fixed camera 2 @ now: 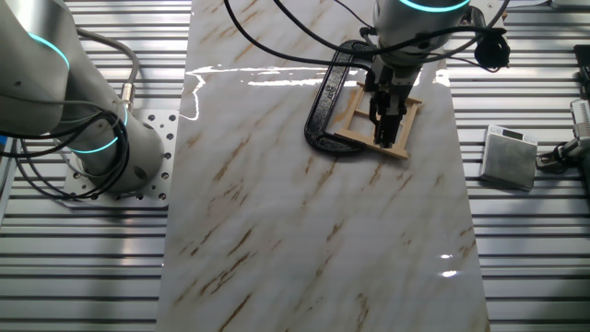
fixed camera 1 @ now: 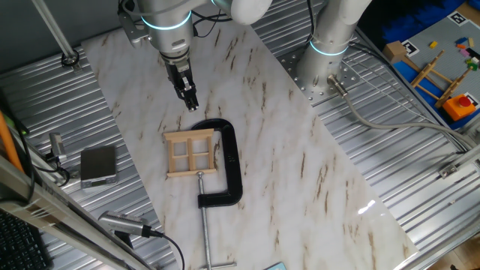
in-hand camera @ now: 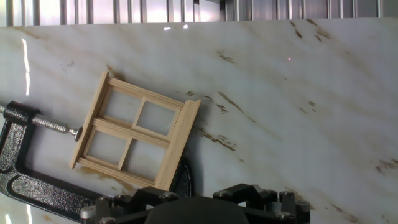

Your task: Open a sliding window

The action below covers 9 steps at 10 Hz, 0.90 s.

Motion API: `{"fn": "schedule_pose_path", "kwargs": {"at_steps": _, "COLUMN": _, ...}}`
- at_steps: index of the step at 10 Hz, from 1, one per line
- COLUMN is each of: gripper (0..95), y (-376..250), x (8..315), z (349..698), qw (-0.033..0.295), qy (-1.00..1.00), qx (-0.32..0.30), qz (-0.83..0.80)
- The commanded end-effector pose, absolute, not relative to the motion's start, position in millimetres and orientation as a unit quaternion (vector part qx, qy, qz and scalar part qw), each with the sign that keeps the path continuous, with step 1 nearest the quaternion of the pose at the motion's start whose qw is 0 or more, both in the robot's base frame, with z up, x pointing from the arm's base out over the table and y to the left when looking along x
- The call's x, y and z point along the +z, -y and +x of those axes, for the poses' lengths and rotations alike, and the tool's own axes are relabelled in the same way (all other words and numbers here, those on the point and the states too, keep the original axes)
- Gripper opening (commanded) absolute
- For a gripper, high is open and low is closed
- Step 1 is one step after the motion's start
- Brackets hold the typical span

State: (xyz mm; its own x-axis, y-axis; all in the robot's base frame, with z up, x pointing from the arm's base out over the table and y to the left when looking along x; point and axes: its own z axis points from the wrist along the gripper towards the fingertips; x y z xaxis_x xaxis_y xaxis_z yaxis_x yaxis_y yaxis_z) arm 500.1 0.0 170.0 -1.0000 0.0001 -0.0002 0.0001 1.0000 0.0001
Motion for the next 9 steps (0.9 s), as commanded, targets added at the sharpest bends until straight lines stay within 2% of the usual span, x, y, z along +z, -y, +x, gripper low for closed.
{"fn": "schedule_pose_path", "kwargs": {"at_steps": 1, "gripper": 95.0, "y": 0.0, "x": 170.0, "z": 500.0, "qw": 0.015, "qy": -0.996, "qx": 0.010, "qz": -0.087}}
{"fn": "schedule_pose_path", "kwargs": {"at_steps": 2, "gripper": 0.0, "y": 0.0, "x": 170.0, "z": 500.0, "qw": 0.014, "qy": -0.995, "qx": 0.006, "qz": -0.096}}
{"fn": "schedule_pose_path", "kwargs": {"at_steps": 6, "gripper": 0.0, "y": 0.0, "x": 170.0, "z": 500.0, "qw": 0.010, "qy": -0.995, "qx": -0.001, "qz": -0.102}}
{"fn": "schedule_pose_path", "kwargs": {"at_steps": 9, "gripper": 0.0, "y": 0.0, "x": 170.0, "z": 500.0, "qw": -0.005, "qy": -0.996, "qx": 0.000, "qz": -0.091}}
